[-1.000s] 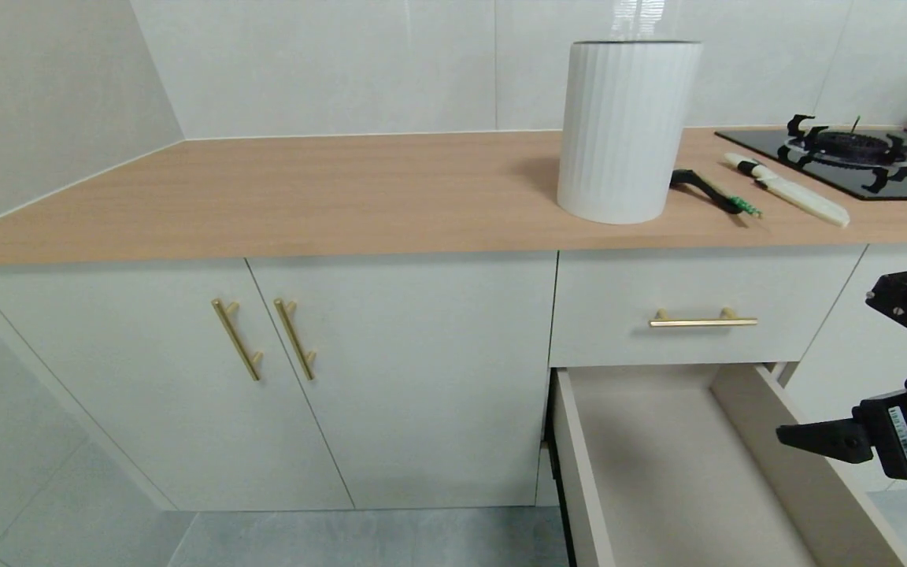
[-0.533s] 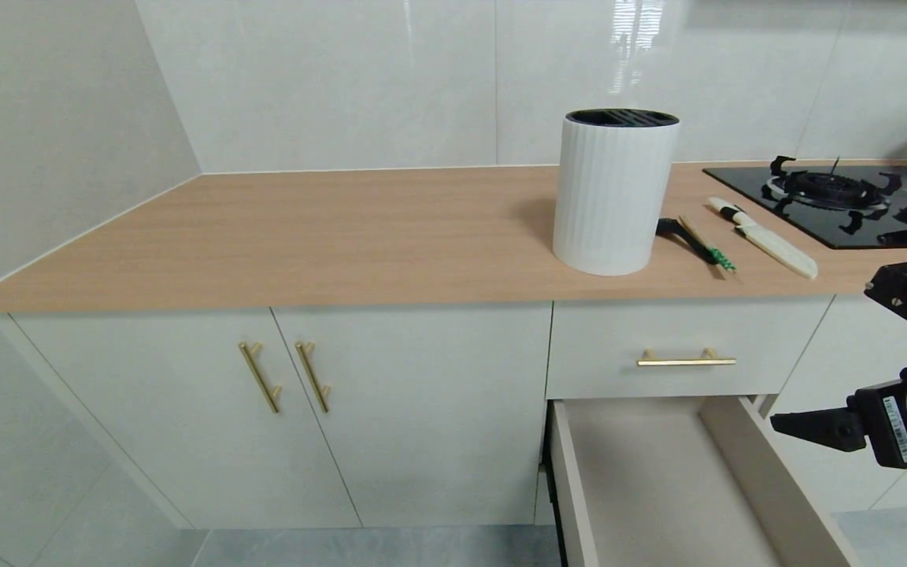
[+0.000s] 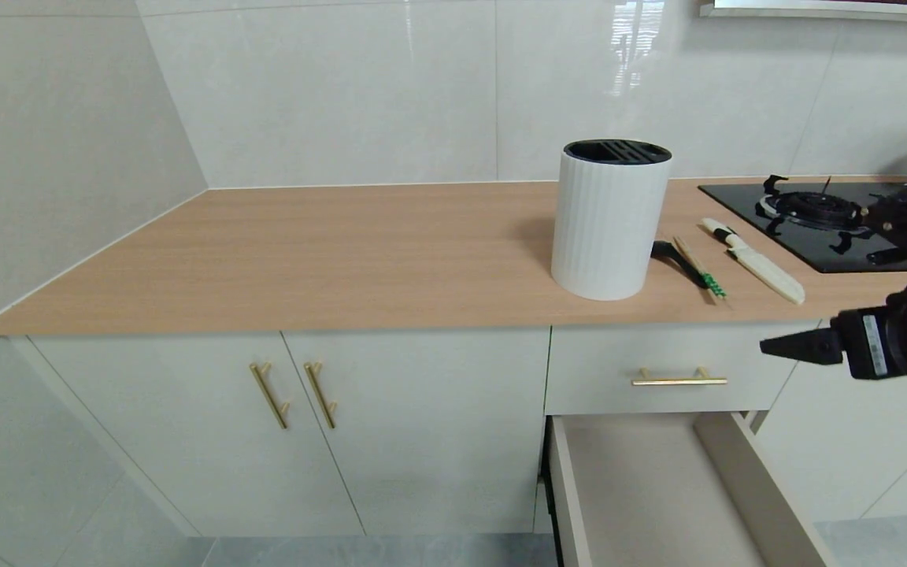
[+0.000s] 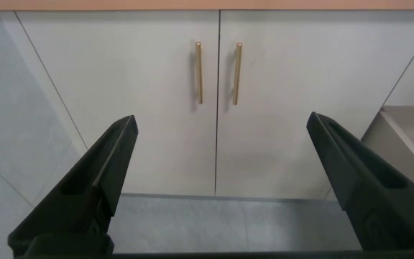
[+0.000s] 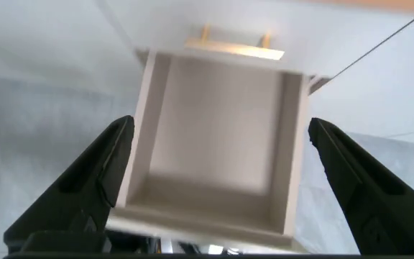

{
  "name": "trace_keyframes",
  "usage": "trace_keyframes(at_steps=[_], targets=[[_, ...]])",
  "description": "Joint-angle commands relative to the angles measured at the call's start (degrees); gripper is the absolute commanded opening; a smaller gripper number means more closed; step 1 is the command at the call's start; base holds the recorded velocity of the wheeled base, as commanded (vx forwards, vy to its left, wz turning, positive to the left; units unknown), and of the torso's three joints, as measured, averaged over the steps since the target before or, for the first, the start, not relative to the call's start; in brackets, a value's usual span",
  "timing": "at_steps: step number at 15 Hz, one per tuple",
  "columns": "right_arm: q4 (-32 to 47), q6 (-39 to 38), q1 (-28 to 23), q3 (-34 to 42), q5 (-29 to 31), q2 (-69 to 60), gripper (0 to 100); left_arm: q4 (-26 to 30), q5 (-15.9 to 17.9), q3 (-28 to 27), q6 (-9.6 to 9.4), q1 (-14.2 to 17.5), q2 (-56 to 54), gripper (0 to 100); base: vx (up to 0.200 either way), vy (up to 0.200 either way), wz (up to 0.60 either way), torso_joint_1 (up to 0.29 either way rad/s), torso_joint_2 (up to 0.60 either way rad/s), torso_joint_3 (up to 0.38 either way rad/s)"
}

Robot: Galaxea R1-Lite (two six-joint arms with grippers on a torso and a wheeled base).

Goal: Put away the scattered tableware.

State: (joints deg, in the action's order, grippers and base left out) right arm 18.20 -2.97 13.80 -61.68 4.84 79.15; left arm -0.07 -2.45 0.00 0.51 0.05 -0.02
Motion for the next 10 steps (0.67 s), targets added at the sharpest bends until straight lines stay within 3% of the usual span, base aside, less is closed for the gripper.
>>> trace_keyframes(at_steps=[1,3,6,10], targets=[[2.1,-0.4,-4.2,-14.3,0.3,13.6,100,0.0,0.0,0.0,0.02,0.0,0.0,100,0.000,0.000,0.00,0.000,0.00,0.000],[2.1,-0.4,-4.8,-21.1,1.2,20.9,100,0.0,0.0,0.0,0.02,0.0,0.0,100,0.000,0.000,0.00,0.000,0.00,0.000],[1.1,-1.9,-4.8,-25.2,4.7,29.1,100,0.1,0.0,0.0,0.02,0.0,0.0,100,0.000,0.000,0.00,0.000,0.00,0.000],[-4.7,-2.6,-5.5,-26.4,5.7,35.4,100,0.0,0.0,0.0,0.02,0.0,0.0,100,0.000,0.000,0.00,0.000,0.00,0.000]])
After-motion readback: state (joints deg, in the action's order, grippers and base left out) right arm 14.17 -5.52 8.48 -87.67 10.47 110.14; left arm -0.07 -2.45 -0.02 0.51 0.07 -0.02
